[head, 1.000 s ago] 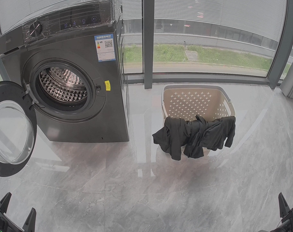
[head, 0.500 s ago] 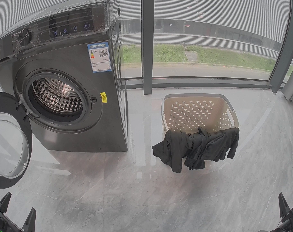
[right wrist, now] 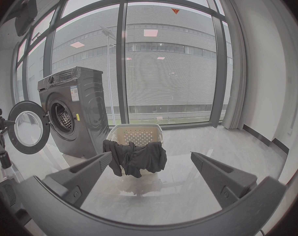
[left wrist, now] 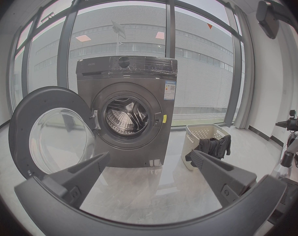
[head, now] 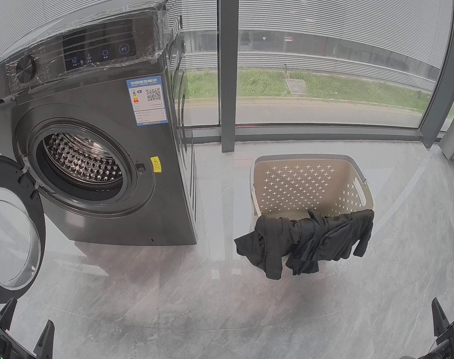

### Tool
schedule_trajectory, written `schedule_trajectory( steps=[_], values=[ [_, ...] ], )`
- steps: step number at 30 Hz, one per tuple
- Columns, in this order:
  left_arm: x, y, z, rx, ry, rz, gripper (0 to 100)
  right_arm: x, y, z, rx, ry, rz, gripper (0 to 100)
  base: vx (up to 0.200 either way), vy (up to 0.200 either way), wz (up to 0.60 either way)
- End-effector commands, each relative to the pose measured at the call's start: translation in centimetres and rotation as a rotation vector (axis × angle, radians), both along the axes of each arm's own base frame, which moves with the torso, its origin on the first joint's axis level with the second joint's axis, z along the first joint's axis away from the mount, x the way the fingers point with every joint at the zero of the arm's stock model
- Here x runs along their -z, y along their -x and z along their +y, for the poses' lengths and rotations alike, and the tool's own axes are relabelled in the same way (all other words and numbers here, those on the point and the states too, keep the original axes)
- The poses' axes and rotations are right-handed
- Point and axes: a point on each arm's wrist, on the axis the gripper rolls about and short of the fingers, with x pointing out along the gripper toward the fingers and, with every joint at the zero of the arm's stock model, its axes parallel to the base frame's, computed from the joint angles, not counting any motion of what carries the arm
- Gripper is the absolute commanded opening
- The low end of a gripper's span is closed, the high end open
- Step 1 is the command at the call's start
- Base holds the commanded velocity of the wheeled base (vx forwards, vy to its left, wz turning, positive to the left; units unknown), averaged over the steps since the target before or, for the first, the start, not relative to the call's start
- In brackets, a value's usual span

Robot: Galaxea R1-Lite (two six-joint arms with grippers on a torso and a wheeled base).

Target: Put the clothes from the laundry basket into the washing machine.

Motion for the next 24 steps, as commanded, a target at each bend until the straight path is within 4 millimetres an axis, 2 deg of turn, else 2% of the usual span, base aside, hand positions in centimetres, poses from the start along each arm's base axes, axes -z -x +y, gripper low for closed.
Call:
schedule_trajectory(
  steps=[1, 8, 17, 24],
  values=[
    [0.53, -0.01, 0.01, -0.003, 0.004, 0.002, 100, 0.52, -0.02, 0.00, -0.001, 0.000, 0.003, 100, 0.000, -0.200, 0.00],
    [0.51, -0.01, 0.02, -0.009, 0.003, 0.000, 100, 0.52, -0.02, 0.00, -0.001, 0.000, 0.003, 100, 0.000, -0.200, 0.00],
    [0.53, -0.01, 0.01, -0.003, 0.009, 0.002, 100, 0.52, -0.02, 0.00, -0.001, 0.000, 0.003, 100, 0.000, 0.000, 0.00],
    [0.51, -0.01, 0.00, -0.001, -0.006, -0.001, 100, 0.52, -0.02, 0.00, -0.001, 0.000, 0.003, 100, 0.000, -0.200, 0.00]
  ],
)
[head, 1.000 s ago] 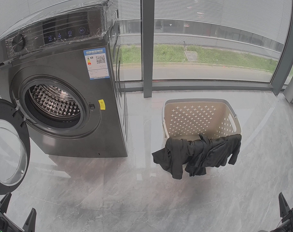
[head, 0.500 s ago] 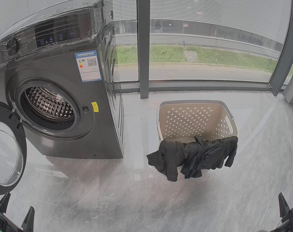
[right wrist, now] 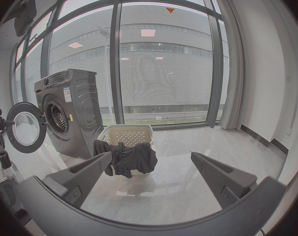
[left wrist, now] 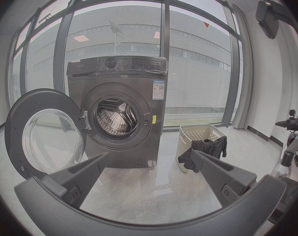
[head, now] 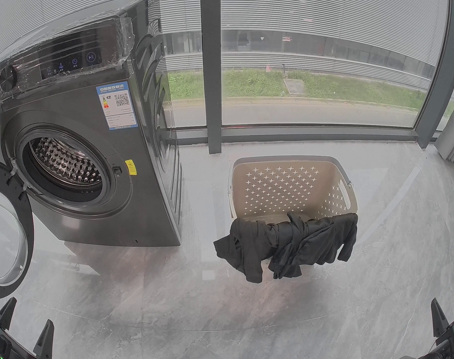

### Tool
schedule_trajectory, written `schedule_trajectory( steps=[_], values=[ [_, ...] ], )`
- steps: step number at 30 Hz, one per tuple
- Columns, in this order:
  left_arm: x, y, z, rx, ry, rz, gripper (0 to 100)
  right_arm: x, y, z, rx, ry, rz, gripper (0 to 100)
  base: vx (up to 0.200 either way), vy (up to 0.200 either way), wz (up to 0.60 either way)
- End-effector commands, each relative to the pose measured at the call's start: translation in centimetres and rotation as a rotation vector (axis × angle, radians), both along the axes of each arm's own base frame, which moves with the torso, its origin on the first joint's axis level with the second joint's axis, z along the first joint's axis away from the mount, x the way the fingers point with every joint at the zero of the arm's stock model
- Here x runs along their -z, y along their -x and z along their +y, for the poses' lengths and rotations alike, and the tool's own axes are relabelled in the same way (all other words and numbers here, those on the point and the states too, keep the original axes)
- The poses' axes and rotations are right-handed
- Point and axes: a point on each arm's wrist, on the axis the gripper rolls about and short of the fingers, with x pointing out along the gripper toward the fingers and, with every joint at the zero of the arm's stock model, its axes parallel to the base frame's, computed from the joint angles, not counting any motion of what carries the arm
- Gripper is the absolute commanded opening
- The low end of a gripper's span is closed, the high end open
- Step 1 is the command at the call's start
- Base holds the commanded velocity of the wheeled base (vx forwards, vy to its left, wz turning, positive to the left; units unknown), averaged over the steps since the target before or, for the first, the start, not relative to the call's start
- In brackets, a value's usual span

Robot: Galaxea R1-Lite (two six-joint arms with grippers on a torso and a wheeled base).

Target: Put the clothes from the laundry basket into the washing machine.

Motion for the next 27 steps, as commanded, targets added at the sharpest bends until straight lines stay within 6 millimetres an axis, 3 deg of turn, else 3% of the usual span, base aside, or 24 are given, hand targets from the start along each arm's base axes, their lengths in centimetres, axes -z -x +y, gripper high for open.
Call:
schedule_trajectory(
  steps=[1, 11, 27],
  values=[
    [0.52, 0.00, -0.01, 0.001, -0.008, 0.000, 100, 0.52, -0.01, 0.00, -0.001, 0.000, 0.002, 100, 0.000, -0.200, 0.00],
    [0.52, 0.00, -0.01, 0.001, -0.014, 0.000, 100, 0.52, -0.01, 0.00, -0.001, 0.000, 0.002, 100, 0.000, -0.200, 0.00],
    [0.54, 0.00, -0.01, 0.002, -0.019, 0.001, 100, 0.52, -0.01, 0.02, -0.005, 0.002, 0.002, 100, 0.000, -0.013, 0.00]
  ],
)
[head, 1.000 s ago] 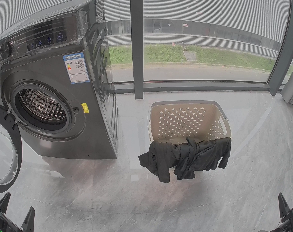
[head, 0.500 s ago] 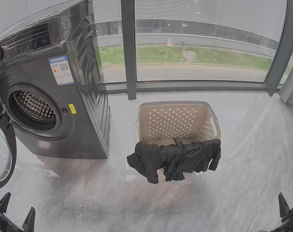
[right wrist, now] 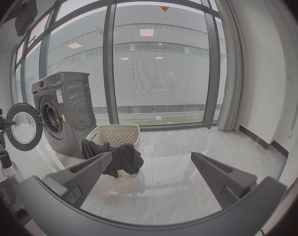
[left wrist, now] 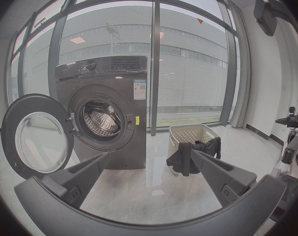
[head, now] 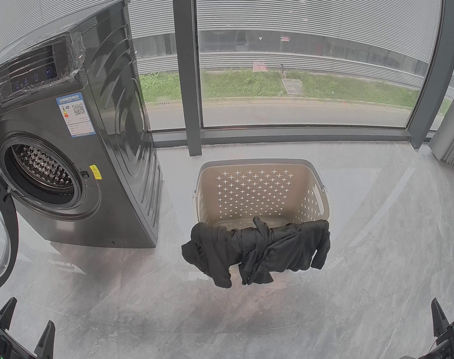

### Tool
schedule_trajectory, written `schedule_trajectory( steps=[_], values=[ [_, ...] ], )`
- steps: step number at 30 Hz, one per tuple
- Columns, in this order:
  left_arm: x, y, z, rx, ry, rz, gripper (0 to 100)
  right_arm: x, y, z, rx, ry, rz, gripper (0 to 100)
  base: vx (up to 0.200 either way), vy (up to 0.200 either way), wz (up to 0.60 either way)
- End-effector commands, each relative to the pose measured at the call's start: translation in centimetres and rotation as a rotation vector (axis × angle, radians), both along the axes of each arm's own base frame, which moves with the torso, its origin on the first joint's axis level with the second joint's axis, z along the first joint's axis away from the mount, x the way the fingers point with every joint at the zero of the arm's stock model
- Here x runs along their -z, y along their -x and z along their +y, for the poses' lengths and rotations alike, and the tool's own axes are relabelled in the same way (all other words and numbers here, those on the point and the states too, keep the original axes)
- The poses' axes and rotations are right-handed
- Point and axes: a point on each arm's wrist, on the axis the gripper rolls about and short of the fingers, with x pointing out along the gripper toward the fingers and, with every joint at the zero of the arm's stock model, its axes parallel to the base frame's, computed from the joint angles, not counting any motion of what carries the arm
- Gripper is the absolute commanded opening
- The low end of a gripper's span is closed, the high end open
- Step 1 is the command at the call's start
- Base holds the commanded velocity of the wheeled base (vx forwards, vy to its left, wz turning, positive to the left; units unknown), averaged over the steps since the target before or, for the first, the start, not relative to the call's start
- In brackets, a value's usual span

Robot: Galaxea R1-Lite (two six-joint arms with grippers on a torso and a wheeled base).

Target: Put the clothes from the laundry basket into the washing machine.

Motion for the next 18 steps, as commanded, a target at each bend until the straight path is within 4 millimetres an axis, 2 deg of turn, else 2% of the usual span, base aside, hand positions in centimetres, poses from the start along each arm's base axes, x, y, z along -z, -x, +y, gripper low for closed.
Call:
schedule_trajectory(
  steps=[1, 4, 18],
  values=[
    [0.52, -0.01, 0.00, 0.000, 0.001, 0.000, 100, 0.52, -0.01, 0.00, 0.000, 0.000, 0.002, 100, 0.000, -0.200, 0.00],
    [0.53, -0.01, 0.00, -0.001, 0.001, 0.002, 100, 0.52, 0.01, 0.02, -0.005, 0.003, 0.006, 100, 0.000, -0.200, 0.00],
    [0.52, -0.01, 0.00, 0.000, 0.002, 0.000, 100, 0.52, -0.01, 0.01, -0.003, 0.000, 0.002, 100, 0.000, 0.000, 0.00]
  ],
)
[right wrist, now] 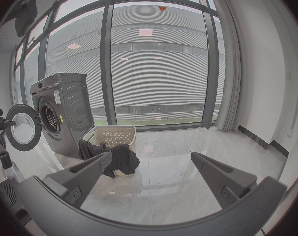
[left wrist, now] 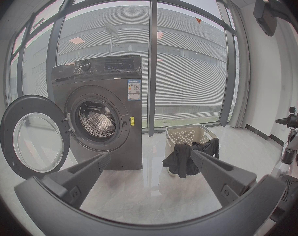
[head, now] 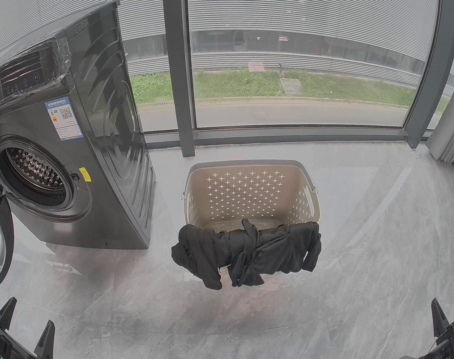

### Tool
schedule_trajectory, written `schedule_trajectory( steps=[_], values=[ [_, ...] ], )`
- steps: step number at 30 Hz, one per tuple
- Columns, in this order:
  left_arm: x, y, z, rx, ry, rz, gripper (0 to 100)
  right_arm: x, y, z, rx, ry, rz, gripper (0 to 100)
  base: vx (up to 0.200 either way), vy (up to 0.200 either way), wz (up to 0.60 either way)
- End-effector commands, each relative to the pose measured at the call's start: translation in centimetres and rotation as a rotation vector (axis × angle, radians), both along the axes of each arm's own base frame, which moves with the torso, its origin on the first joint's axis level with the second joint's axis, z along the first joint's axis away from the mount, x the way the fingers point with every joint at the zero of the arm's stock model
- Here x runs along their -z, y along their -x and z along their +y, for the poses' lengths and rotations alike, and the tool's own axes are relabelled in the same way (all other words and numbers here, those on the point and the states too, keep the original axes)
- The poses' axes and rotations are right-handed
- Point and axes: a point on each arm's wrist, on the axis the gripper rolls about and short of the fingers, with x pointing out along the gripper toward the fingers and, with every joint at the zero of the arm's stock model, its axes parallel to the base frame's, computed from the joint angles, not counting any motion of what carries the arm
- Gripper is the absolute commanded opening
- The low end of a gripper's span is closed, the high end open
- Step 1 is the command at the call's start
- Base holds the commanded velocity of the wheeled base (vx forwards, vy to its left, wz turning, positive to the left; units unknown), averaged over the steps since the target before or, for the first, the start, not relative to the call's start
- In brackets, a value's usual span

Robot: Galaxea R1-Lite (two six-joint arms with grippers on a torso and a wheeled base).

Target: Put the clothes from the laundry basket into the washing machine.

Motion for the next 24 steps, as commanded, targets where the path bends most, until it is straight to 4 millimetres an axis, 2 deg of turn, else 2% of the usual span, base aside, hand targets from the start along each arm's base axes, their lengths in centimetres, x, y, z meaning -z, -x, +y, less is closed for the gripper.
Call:
schedule_trajectory(
  steps=[1, 8, 14, 15, 17, 18, 21, 22, 23, 24],
  values=[
    [0.5, 0.0, 0.0, 0.000, 0.003, 0.001, 100, 0.5, 0.0, 0.0, -0.001, 0.002, 0.003, 100, 0.000, 0.000, 0.00],
    [0.5, 0.0, 0.0, -0.001, -0.001, 0.002, 100, 0.5, 0.0, 0.0, -0.002, 0.002, 0.001, 100, 0.000, -0.171, 0.00],
    [0.5, 0.0, 0.0, 0.000, 0.000, 0.001, 100, 0.2, 0.1, 0.0, 0.009, 0.001, -0.014, 100, 0.000, 0.000, 0.00],
    [0.5, 0.0, 0.0, 0.000, 0.000, 0.001, 100, -0.7, 0.3, 0.0, 0.006, 0.004, -0.059, 100, 0.000, 0.000, 0.00],
    [0.5, 0.0, 0.0, 0.000, 0.000, 0.001, 100, -4.5, 1.7, 0.0, 0.001, 0.001, -0.200, 100, 0.000, 0.000, 0.00],
    [0.5, 0.0, 0.0, 0.000, 0.000, 0.001, 100, -5.6, 2.0, 0.0, -0.005, 0.001, -0.208, 100, 0.000, 0.000, 0.00],
    [0.5, 0.0, 0.0, 0.000, -0.001, 0.000, 100, -6.0, 1.6, 0.0, -0.043, 0.003, -0.076, 100, 0.000, 0.000, 0.00],
    [0.5, 0.0, 0.0, 0.000, -0.001, 0.000, 100, -4.9, 1.0, 0.1, -0.123, -0.005, 0.052, 100, 0.000, 0.000, 0.00],
    [0.5, 0.0, 0.0, 0.000, -0.001, 0.000, 100, -4.9, 1.0, 0.1, -0.123, -0.005, 0.052, 100, 0.000, 0.000, 0.00],
    [0.5, 0.0, 0.0, 0.000, -0.001, 0.000, 100, -3.2, 0.1, 0.2, -0.238, -0.022, 0.199, 100, 0.000, 0.000, 0.00]
  ],
)
